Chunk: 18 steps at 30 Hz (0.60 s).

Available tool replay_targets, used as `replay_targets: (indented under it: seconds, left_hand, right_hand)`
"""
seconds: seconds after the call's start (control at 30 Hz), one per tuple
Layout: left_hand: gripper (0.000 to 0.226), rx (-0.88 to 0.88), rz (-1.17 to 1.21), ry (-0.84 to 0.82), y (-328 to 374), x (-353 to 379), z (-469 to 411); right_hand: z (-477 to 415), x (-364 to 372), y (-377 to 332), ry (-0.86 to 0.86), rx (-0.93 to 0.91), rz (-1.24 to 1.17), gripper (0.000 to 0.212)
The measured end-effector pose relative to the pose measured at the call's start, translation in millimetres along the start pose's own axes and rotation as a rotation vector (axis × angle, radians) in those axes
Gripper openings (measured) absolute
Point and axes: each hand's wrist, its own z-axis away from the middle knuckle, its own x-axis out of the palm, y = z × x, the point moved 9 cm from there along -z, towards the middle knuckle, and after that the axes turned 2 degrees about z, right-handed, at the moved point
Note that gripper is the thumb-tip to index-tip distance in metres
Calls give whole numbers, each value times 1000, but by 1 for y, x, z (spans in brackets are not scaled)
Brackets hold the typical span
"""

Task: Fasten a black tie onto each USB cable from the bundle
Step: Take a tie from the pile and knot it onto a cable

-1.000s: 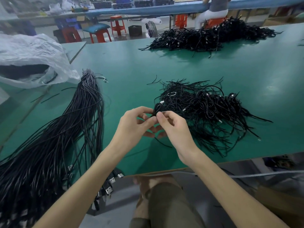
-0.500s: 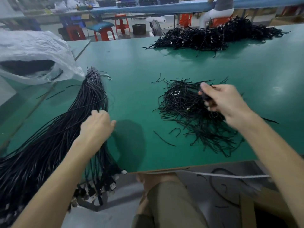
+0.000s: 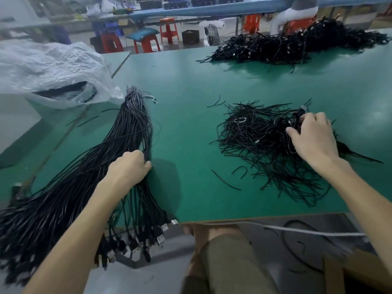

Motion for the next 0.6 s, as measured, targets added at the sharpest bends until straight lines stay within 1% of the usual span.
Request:
replay_targets:
  seconds: [0.07,0.13,0.27,0.33,0.4,0.43,0.47,0.5,0.53,0.57,0.6]
  left_hand:
    - [36,21,55,11,4,1,1]
    - [37,74,178,-39,18,3,3]
    - [36,303,377,-120,74,0,25]
    - [34,438,408,-177,109,0,44]
    - [31,565,381,-197,142,3,62]
    - [30,616,389,-197,156,3,69]
    - [30,657,432,-204,168,2,76]
    - [30,680,505,-222,177,0,80]
    - [30,683,589,-241,181,-3,81]
    - [30,668,667,-254,181,-6,80]
    - [31,636,737,-260,178,-9,77]
  right_hand:
    - [4,-2,-2,19,-12,16,53]
    - [10,-5,-5,52,-31,31,51]
    - [28,-11,-25,115,-111,-40,52]
    - [47,-19,-50,162,-210,-118,54]
    - [74,-24,-85,176,-387,-169,53]
    - [87,-21,-104,130,-492,-191,53]
    - [100,-13,-121,46,-579,-234,54]
    - [111,-2,-136,-80,-630,-325,59]
    - [121,10,-146,-232,-630,-461,68]
    - [127,21,-153,-369,-586,-621,76]
    - [130,30,-156,-457,-525,-744,79]
